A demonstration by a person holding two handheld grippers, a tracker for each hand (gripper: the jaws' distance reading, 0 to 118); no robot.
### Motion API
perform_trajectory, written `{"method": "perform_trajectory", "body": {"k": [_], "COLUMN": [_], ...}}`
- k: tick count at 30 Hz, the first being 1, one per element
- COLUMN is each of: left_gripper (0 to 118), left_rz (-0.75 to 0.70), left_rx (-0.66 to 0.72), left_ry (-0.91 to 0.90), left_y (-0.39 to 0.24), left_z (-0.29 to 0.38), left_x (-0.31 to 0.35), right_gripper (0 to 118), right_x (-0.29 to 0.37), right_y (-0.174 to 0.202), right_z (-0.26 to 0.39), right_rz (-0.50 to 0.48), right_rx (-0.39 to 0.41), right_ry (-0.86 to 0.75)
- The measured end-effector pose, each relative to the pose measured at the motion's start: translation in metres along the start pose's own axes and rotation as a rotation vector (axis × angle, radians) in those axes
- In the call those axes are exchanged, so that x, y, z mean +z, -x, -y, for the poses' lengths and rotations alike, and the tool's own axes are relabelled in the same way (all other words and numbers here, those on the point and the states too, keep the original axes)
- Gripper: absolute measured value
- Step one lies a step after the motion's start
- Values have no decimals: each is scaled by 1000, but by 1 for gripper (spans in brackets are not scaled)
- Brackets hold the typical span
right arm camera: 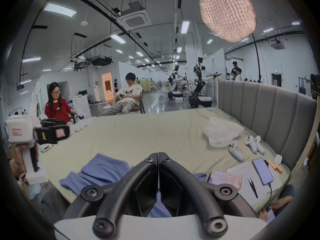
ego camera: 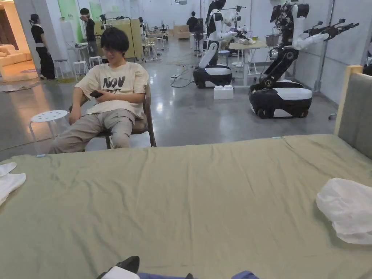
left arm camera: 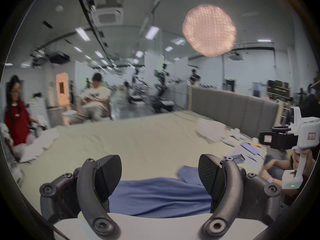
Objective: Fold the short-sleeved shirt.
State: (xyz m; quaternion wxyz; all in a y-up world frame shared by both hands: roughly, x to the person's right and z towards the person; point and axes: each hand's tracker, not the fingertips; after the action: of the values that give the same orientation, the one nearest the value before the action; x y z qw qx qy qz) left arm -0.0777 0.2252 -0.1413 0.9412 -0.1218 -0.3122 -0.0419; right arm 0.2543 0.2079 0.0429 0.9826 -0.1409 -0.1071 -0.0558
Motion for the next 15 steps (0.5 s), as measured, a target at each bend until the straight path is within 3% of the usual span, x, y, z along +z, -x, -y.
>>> {"method": "perform_trajectory", "body": {"k": [3, 7, 9, 12, 15], "left_gripper": [89, 70, 64, 41, 26], "left_rz": [-167, -300, -321, -333, -319], "left_rx": [-38, -66, -68, -84, -45], "left_ry": [-67, -127, -133, -141, -105], "left_y": [11, 14, 14, 10, 9], "left_z": [-11, -15, -15, -13, -16], "left_x": [43, 86, 99, 114, 121], "right_gripper": [0, 0, 0, 0, 0], "right_x": [0, 3, 6, 10, 12], "right_y": [6, 14, 17, 19, 22], "right_z": [-14, -21, -22, -23, -22], "right_rz": [-15, 26, 23, 10, 17], "right_rx": [-3, 46, 54, 51, 59], "right_ry": [-40, -73, -86, -95, -97]}}
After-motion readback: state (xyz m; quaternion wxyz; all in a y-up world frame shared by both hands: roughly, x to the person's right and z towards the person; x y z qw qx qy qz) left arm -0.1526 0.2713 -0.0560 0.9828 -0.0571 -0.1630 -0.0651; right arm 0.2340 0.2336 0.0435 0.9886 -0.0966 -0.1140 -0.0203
